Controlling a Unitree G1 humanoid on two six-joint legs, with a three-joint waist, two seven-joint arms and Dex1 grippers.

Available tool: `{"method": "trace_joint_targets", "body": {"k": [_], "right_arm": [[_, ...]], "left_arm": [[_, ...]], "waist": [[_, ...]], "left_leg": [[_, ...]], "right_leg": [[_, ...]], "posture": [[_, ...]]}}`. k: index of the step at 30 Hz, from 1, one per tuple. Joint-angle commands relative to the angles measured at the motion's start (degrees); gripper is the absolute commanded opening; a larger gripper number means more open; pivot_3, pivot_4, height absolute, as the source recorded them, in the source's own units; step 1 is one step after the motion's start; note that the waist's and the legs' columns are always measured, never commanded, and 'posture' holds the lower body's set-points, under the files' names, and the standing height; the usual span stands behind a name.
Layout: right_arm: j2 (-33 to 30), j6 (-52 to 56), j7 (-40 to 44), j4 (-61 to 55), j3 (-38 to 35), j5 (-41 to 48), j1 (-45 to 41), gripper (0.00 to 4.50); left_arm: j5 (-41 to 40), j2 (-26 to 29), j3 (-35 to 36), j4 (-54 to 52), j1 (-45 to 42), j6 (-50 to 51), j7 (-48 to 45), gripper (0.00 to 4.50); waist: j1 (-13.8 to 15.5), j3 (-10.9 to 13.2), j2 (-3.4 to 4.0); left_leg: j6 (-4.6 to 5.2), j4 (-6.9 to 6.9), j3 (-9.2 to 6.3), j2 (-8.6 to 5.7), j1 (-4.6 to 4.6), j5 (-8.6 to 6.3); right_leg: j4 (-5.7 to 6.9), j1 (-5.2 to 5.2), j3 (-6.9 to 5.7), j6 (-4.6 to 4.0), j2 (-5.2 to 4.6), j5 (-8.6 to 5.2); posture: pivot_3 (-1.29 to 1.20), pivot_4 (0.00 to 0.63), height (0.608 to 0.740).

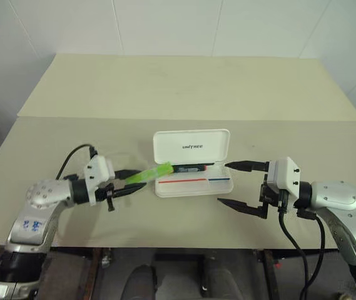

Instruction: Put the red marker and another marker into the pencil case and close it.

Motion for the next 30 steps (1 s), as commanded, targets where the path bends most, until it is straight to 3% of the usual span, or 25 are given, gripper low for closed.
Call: {"method": "trace_joint_targets", "body": {"k": [1,20,30], "right_arm": [[-0.35,-0.76,-1.8,-3.84,-2.69,0.1,1.79,4.5],[-0.35,1.15,-9.6,-12.29,-7.65,-0.05,11.3,4.5],[-0.28,1.13,-11.67,-13.55,-7.89,-0.08,12.67,4.5]], "left_arm": [[0.61,-0.12,-3.28,1.31,-3.28,-0.14,-2.35,1.1],[8.73,-7.44,-16.17,17.75,-19.68,-4.7,-7.71,1.1],[10.19,-8.91,-17.62,19.54,-20.45,-5.7,-9.36,1.1]], "waist": [[-0.09,0.0,0.0],[0.19,0.01,-0.02],[0.2,0.01,-0.03]], "left_leg": [[0.0,-0.01,0.02,0.0,0.0,0.0],[0.01,0.08,-0.07,0.04,-0.03,0.0],[0.01,0.09,-0.09,0.04,-0.04,0.01]], "right_leg": [[-0.01,-0.01,0.01,0.01,0.03,0.0],[0.03,0.0,0.13,0.07,0.28,0.0],[0.03,0.0,0.17,0.08,0.31,0.0]], "posture": [[0.0,0.15,0.74],[0.0,0.15,0.74],[0.0,0.15,0.74]]}}
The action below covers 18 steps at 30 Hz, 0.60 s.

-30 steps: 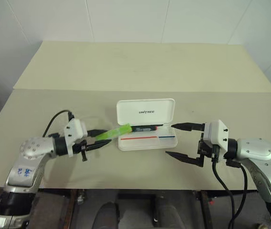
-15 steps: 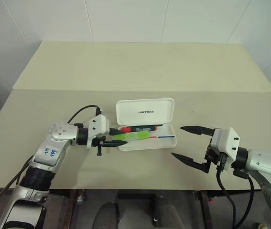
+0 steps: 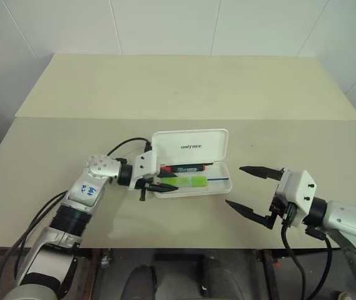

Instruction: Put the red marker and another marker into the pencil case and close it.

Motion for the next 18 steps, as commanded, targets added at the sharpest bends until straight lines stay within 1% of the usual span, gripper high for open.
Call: {"method": "trace_joint_targets", "body": {"k": [1,5,9,11,13,18], "right_arm": [[-0.01,-0.28,-0.94,-2.64,-2.12,0.41,0.15,4.5],[-0.11,-0.16,-1.22,-2.53,-1.94,0.48,-0.36,4.5],[-0.2,-0.3,-1.2,-2.12,-1.63,0.54,-1.02,4.5],[-0.18,-0.35,-1.16,-1.98,-1.5,0.54,-1.29,4.5],[-0.12,-0.43,-1.1,-1.84,-1.35,0.52,-1.48,4.5],[0.16,-0.48,-1.2,-1.41,-0.61,0.22,-2.21,4.5]], "left_arm": [[0.28,0.03,-0.04,-1.68,-0.17,-0.27,-0.48,1.1],[1.17,0.06,-0.21,-1.42,0.35,-0.29,-0.18,1.1],[1.69,-0.54,-0.35,-2.04,0.6,1.9,1.13,1.1],[1.89,-0.65,-0.5,-2.41,0.69,2.07,1.23,1.83],[1.69,-0.59,-0.73,-3.16,0.9,2.89,1.01,2.41],[1.16,-0.24,-0.88,-4.78,1.3,4.18,0.35,4.03]], "waist": [[0.0,0.0,0.0],[0.01,0.0,0.0],[0.02,0.0,0.0],[0.02,0.0,0.0],[0.02,0.0,0.0],[0.01,0.0,0.0]], "left_leg": [[0.0,0.0,0.0,0.0,0.0,0.0],[0.0,0.0,0.0,0.0,0.01,0.0],[0.0,0.01,0.0,0.0,0.01,0.0],[0.01,0.02,-0.01,0.0,0.01,0.01],[0.02,0.02,-0.01,0.0,0.02,0.01],[0.02,0.01,-0.01,0.0,0.01,0.01]], "right_leg": [[0.0,0.0,0.01,0.0,0.0,0.0],[0.01,0.0,0.01,0.0,0.01,0.0],[0.01,0.0,0.02,0.0,0.01,0.0],[0.03,0.01,0.02,0.01,0.01,0.01],[0.05,0.01,0.02,0.01,0.01,0.01],[0.03,0.0,0.04,0.02,0.01,0.0]], "posture": [[0.0,0.15,0.74],[0.0,0.15,0.74],[0.0,0.15,0.74],[0.0,0.15,0.74],[0.0,0.15,0.74],[0.0,0.15,0.74]]}}
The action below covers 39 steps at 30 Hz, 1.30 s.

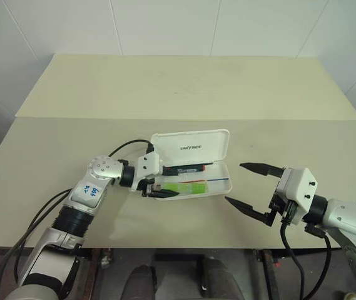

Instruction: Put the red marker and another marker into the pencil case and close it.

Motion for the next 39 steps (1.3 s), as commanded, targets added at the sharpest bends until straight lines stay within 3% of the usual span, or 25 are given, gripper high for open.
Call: {"method": "trace_joint_targets", "body": {"k": [1,17,28,33,39], "right_arm": [[0.22,-0.49,-0.36,-1.11,-0.57,0.15,-0.72,4.5],[1.23,-1.12,0.56,2.19,2.45,-0.74,-4.54,4.5],[2.49,-1.09,1.05,4.99,2.8,-0.4,-5.62,4.5],[2.16,-1.02,1.29,7.96,0.41,-0.15,-5.43,4.5],[-2.67,-4.29,5.98,19.31,-5.61,-1.87,-4.06,4.5]], "left_arm": [[-0.42,0.26,-0.57,-2.8,0.91,0.74,-1.09,4.39],[-1.47,0.92,2.5,-6.33,2.28,1.81,0.86,4.45],[-7.22,2.47,6.41,-10.88,4.33,3.91,-1.48,4.45],[-12.11,3.48,8.16,-16.1,6.15,7.92,-2.03,4.45],[-16.68,3.92,11.16,-22.16,6.06,13.55,0.58,4.45]], "waist": [[0.0,0.0,-0.01],[-0.02,0.0,-0.01],[-0.13,0.0,-0.01],[-0.07,0.0,-0.01],[0.24,0.0,-0.01]], "left_leg": [[0.0,0.0,0.0,0.0,-0.01,0.0],[0.01,0.02,-0.02,0.02,0.0,0.01],[0.01,0.04,-0.01,0.02,0.01,0.0],[0.01,0.04,-0.01,0.02,0.02,0.01],[0.01,0.07,0.02,0.01,0.0,0.01]], "right_leg": [[-0.01,0.0,0.0,0.0,0.0,0.0],[0.05,-0.01,0.01,0.01,0.03,0.0],[0.06,0.0,0.02,0.01,0.03,0.0],[0.08,-0.01,0.03,0.01,0.03,0.0],[0.04,0.02,0.06,0.02,0.01,0.01]], "posture": [[0.0,0.15,0.74],[0.0,0.15,0.74],[0.0,0.15,0.74],[0.0,0.15,0.74],[0.0,0.15,0.74]]}}
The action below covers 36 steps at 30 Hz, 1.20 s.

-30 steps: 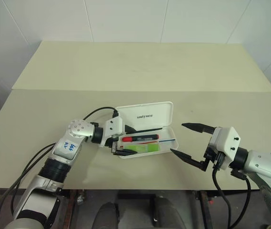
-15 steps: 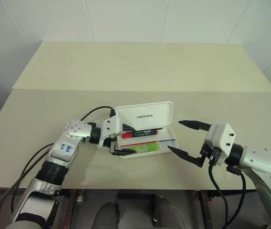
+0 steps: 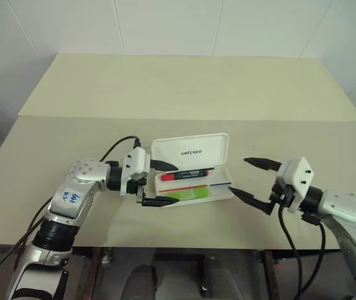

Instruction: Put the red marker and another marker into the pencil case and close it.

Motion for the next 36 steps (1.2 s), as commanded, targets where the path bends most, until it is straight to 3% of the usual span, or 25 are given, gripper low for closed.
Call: {"method": "trace_joint_targets", "body": {"k": [1,8,16,32,36], "right_arm": [[-3.52,-4.01,3.82,7.02,-4.36,-1.27,-0.43,4.5],[-8.92,-12.24,10.15,28.77,-3.59,-5.6,-9.72,4.5],[-9.3,-20.16,17.65,51.35,3.04,-11.54,-23.66,4.5],[-9.35,-28.1,22.64,68.85,6.35,-16.12,-29.3,4.5],[-8.69,-28.49,23.02,69.99,6.56,-16.18,-30.3,3.13]], "left_arm": [[-3.53,1.01,2.98,-4.67,-0.95,3.19,2.0,4.45],[-6.82,1.53,5.19,-8.16,-3.61,8.28,5.63,4.45],[-8.57,1.36,4.87,-11.07,-4.3,10.83,7.75,4.45],[-9.96,3.05,6.75,-14.41,-2.62,13.58,10.44,4.45],[-9.97,3.08,6.52,-14.1,-3.13,13.53,10.67,4.5]], "waist": [[-0.04,0.0,0.0],[-0.64,0.0,0.0],[-0.6,0.01,0.02],[-0.63,0.01,0.02],[-0.65,0.02,0.02]], "left_leg": [[0.0,0.0,0.01,0.0,0.03,0.0],[0.04,0.02,0.09,0.0,0.06,0.03],[0.01,0.0,0.17,0.02,0.11,0.05],[-0.04,0.04,0.28,0.02,0.14,0.08],[-0.06,0.08,0.32,0.02,0.15,0.09]], "right_leg": [[0.01,0.01,0.02,0.0,0.01,0.0],[0.04,-0.01,0.11,0.08,0.05,0.06],[0.03,-0.03,0.22,0.1,0.11,0.06],[0.03,-0.02,0.3,0.12,0.08,0.08],[0.04,-0.01,0.35,0.16,0.08,0.11]], "posture": [[0.0,0.15,0.74],[0.0,0.15,0.74],[0.0,0.15,0.74],[0.0,0.15,0.74],[0.0,0.15,0.74]]}}
